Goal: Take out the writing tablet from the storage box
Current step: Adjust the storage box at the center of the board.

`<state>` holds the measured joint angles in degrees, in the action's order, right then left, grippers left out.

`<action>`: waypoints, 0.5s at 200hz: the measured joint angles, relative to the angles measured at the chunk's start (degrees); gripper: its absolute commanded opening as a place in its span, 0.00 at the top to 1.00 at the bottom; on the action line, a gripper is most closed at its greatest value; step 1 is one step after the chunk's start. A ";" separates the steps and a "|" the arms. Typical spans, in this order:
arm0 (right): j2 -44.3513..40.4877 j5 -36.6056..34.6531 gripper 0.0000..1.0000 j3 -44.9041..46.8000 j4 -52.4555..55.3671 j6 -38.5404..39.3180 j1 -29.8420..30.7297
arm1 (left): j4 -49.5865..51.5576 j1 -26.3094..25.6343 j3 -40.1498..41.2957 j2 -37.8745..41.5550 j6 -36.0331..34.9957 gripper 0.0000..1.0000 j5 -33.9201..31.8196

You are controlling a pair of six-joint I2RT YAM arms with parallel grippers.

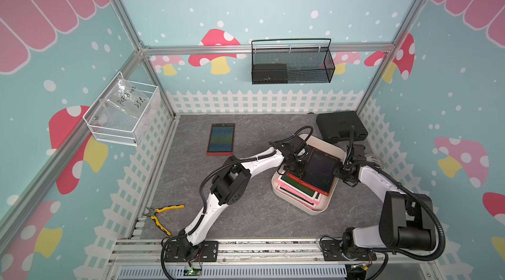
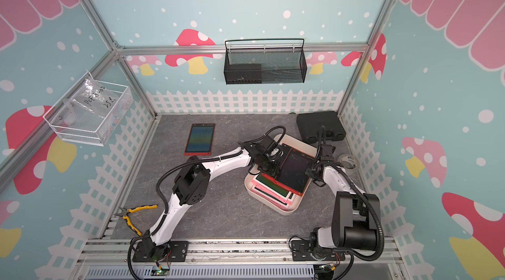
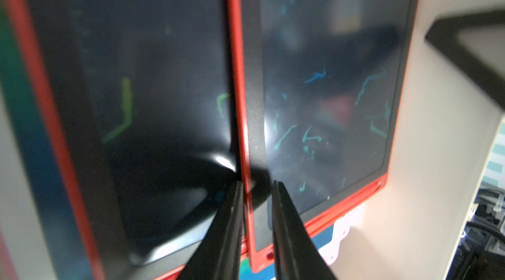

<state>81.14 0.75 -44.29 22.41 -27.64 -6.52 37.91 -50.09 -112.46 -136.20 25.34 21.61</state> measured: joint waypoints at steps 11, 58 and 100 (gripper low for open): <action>0.70 -0.72 0.86 -0.70 0.11 0.94 -0.94 | 0.00 -1.25 -0.26 -0.17 0.28 0.77 0.07; 1.73 -1.68 0.87 -1.64 0.04 3.02 -2.16 | 0.87 -3.06 -0.96 -0.22 2.23 0.71 0.02; 2.47 -1.31 0.87 -1.64 -0.74 3.48 -2.49 | 4.11 -2.45 -5.64 -2.14 4.37 0.66 -2.43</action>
<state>83.61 -0.56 -45.93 21.67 -24.16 -9.02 42.02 -52.53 -118.10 -138.34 29.71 19.18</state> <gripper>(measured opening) 0.130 0.333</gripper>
